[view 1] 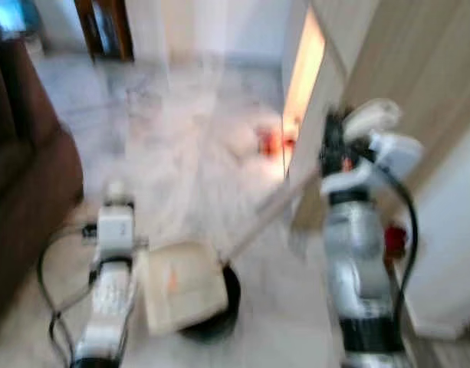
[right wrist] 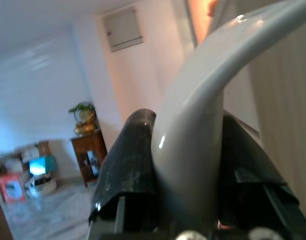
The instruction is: Sweep floor
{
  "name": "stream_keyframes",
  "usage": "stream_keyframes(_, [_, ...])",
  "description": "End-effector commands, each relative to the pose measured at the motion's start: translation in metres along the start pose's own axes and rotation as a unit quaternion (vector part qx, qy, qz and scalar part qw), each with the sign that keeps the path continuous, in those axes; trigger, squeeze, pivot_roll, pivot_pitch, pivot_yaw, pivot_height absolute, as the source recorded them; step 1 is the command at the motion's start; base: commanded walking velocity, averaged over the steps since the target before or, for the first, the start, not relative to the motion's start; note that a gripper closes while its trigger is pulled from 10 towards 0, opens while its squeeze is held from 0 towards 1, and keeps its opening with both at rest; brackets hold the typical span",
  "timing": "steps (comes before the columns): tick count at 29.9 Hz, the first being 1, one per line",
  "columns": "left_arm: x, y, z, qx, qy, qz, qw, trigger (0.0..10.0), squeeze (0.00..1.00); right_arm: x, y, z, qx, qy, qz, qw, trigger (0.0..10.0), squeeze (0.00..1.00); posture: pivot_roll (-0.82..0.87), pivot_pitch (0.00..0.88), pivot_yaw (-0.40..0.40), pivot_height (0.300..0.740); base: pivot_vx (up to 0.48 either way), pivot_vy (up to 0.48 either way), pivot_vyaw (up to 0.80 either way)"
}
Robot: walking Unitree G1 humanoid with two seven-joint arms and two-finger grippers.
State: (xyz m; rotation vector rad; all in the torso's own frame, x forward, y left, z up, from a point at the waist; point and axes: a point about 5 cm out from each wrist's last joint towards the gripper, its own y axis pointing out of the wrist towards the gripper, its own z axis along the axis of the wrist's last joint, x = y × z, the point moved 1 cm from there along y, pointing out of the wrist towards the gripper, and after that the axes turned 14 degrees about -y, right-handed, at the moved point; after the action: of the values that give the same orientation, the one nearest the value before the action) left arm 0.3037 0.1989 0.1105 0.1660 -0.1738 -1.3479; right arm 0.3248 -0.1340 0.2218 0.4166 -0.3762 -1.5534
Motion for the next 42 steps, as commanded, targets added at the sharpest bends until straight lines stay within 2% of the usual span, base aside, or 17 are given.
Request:
stream_keyframes(1, [-0.004, 0.000, 0.007, 0.021, 0.007, 0.000, 1.000, 10.0, 0.00, -0.015, 0.005, 0.020, 0.047, 0.013, 0.020, 0.999, 10.0, 0.00, 0.10, 0.000, -0.064, 0.740, 0.000, 0.000, 0.00])
stream_keyframes(8, [-0.004, 0.000, 0.007, 0.022, 0.007, 0.001, 1.000, 10.0, 0.00, -0.029, 0.002, 0.033, 0.088, -0.017, 0.041, 0.995, 10.0, 0.00, 0.10, 0.000, -0.064, 0.740, 0.000, 0.000, 0.00])
stream_keyframes(22, [-0.004, 0.000, 0.008, 0.022, 0.006, 0.001, 1.000, 10.0, 0.00, -0.060, -0.004, 0.044, 0.120, -0.018, 0.081, 0.989, 10.0, 0.00, 0.11, 0.000, -0.065, 0.740, 0.000, 0.000, 0.00])
stream_keyframes(36, [-0.002, -0.001, 0.008, 0.020, 0.004, -0.002, 1.000, 10.0, 0.00, -0.084, -0.025, 0.051, 0.156, -0.046, 0.101, 0.982, 10.0, 0.00, 0.10, 0.000, -0.062, 0.740, 0.000, 0.000, 0.00])
stream_keyframes(42, [-0.002, -0.001, 0.007, 0.021, 0.004, -0.004, 1.000, 10.0, 0.00, -0.098, -0.034, 0.056, 0.176, -0.053, 0.133, 0.974, 10.0, 0.00, 0.10, 0.000, -0.061, 0.740, 0.000, 0.000, 0.00])
